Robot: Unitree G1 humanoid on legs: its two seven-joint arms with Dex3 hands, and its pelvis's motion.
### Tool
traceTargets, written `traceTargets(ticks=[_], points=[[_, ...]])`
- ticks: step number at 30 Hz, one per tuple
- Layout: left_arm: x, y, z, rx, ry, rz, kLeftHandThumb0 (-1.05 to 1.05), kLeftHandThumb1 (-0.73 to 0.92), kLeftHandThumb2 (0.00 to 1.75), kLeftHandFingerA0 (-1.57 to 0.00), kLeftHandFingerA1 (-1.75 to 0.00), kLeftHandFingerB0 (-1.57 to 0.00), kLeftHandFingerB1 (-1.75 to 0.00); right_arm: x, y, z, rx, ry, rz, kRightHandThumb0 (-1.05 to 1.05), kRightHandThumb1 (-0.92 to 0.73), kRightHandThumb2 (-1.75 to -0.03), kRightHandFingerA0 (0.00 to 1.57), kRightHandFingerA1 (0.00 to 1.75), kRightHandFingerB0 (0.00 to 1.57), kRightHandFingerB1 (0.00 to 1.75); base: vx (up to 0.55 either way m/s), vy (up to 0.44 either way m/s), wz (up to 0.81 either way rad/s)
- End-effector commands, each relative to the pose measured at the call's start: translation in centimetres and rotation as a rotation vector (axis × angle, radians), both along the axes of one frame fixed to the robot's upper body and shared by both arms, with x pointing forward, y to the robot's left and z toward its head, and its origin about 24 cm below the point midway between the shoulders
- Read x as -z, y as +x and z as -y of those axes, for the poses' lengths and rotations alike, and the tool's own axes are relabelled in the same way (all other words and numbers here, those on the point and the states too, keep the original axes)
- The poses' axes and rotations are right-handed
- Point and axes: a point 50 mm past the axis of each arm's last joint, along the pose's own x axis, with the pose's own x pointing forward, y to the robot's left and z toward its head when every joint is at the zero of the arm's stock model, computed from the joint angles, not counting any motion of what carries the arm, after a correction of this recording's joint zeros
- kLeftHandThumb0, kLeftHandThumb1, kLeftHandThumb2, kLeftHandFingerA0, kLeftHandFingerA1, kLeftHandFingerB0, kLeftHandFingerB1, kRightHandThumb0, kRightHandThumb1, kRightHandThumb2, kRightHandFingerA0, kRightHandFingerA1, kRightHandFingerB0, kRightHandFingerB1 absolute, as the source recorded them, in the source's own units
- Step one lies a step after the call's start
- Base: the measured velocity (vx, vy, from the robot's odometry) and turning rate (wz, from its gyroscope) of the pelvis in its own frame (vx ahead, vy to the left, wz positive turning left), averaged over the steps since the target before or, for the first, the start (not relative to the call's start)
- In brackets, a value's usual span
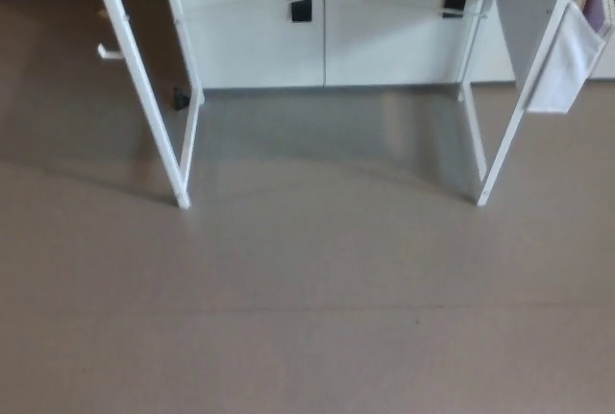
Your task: The robot walks towards a desk on which a file tray is kept in the middle and a stapler is kept to its right. The robot lifts the stapler using its right hand and places it on the file tray.
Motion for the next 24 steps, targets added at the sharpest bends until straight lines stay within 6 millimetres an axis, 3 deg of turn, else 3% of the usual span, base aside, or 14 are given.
traceTargets(ticks=[1, 4, 6, 7, 8, 9, 12, 13, 14, 17, 18, 20, 23, 24], points=[[-0.72, 0.53, -0.78, -0.001, 0.030, 0.024, -0.87, 0.82, 1.35, -0.01, -0.68, -0.12, -0.57, 0.14, 0.26, 0.35, 0.011, 0.007, -0.010, -0.67, -0.45, -0.85, 0.28, 0.58, 0.02, 0.30, 0.18, -0.063, -0.68], [-0.76, 0.55, -0.85, 0.019, 0.055, -0.001, -0.86, 0.92, 1.08, -0.12, -0.81, -0.03, -0.66, 0.08, 0.00, 0.31, 0.058, 0.075, 0.051, -0.61, -0.58, -0.57, 0.24, 0.50, 0.06, 0.31, 0.16, -0.009, -0.08], [-0.76, 0.85, -0.81, -0.011, 0.036, 0.030, -0.92, 0.81, 1.35, -0.03, -0.71, -0.12, -0.60, -0.44, 0.47, 0.24, -0.023, 0.001, -0.005, -0.67, -0.62, -0.59, 0.29, 0.45, 0.06, 0.29, 0.20, 0.075, 0.10], [-0.77, 0.91, -0.83, -0.010, 0.042, 0.024, -0.87, 0.92, 1.07, -0.16, -0.84, -0.01, -0.64, -0.49, 0.51, 0.21, -0.025, -0.001, -0.007, -0.66, -0.61, -0.58, 0.30, 0.44, 0.06, 0.29, 0.20, 0.041, 0.05], [-0.79, 1.00, -0.84, -0.009, 0.046, 0.024, -0.92, 0.80, 1.35, -0.06, -0.73, -0.13, -0.62, -0.45, 0.48, 0.21, -0.012, 0.014, -0.005, -0.64, -0.46, -0.85, 0.27, 0.56, 0.02, 0.29, 0.17, 0.019, 0.08], [-0.82, 0.97, -0.84, -0.009, 0.038, 0.039, -0.93, 0.81, 1.36, -0.03, -0.72, -0.13, -0.61, -0.26, 0.34, 0.24, 0.006, 0.033, 0.009, -0.61, -0.58, -0.58, 0.33, 0.50, 0.10, 0.27, 0.18, 0.001, 0.07], [-0.80, 0.97, -0.84, -0.027, 0.040, 0.043, -0.94, 0.81, 1.35, -0.04, -0.72, -0.13, -0.61, -0.30, 0.34, 0.28, -0.025, -0.002, -0.005, -0.64, -0.61, -0.58, 0.42, 0.48, 0.08, 0.30, 0.18, -0.069, 0.07], [-0.86, 1.05, -0.87, -0.008, 0.043, 0.037, -0.88, 0.92, 1.07, -0.10, -0.83, -0.02, -0.67, -0.42, 0.41, 0.26, -0.037, -0.015, -0.007, -0.64, -0.59, -0.59, 0.33, 0.48, 0.11, 0.25, 0.17, -0.118, 0.17], [-0.93, 1.10, -0.90, 0.021, 0.050, 0.024, -0.86, 0.80, 1.33, -0.10, -0.73, -0.07, -0.65, -0.53, 0.41, 0.19, -0.026, 0.019, 0.003, -0.62, -0.61, -0.58, 0.22, 0.46, 0.07, 0.28, 0.25, -0.122, 0.18], [-0.95, 1.15, -0.93, 0.016, 0.059, 0.021, -0.86, 0.78, 1.31, -0.14, -0.75, -0.08, -0.66, -0.30, 0.33, 0.06, -0.023, 0.018, -0.015, -0.68, -0.49, -0.88, 0.30, 0.58, 0.02, 0.29, 0.23, -0.273, -0.24], [-0.94, 1.12, -0.93, 0.015, 0.057, 0.024, -0.88, 0.92, 1.07, -0.15, -0.84, -0.01, -0.65, -0.15, 0.31, 0.13, -0.034, 0.009, -0.018, -0.71, -0.45, -0.87, 0.08, 0.54, 0.00, 0.34, 0.11, -0.143, -0.01], [-0.93, 1.18, -0.95, 0.010, 0.056, 0.017, -0.88, 0.78, 1.32, -0.13, -0.75, -0.08, -0.66, -0.09, 0.40, 0.26, -0.029, -0.017, -0.024, -0.39, -0.36, -0.96, 0.03, 0.52, 0.00, 0.52, 0.13, -0.090, 0.03], [-0.83, 0.91, -0.90, 0.004, 0.051, 0.010, -0.85, 0.78, 1.31, -0.10, -0.73, -0.09, -0.63, -0.23, 0.28, 0.04, -0.049, -0.054, 0.002, -0.75, -0.50, -0.83, 0.47, 0.61, 0.07, 0.40, 0.18, -0.017, -0.10], [-0.82, 0.90, -0.90, 0.001, 0.053, 0.009, -0.87, 0.92, 1.08, -0.14, -0.83, -0.03, -0.65, -0.30, 0.33, 0.04, -0.050, -0.054, 0.005, -0.73, -0.49, -0.83, 0.37, 0.59, 0.07, 0.40, 0.16, 0.050, -0.14]])
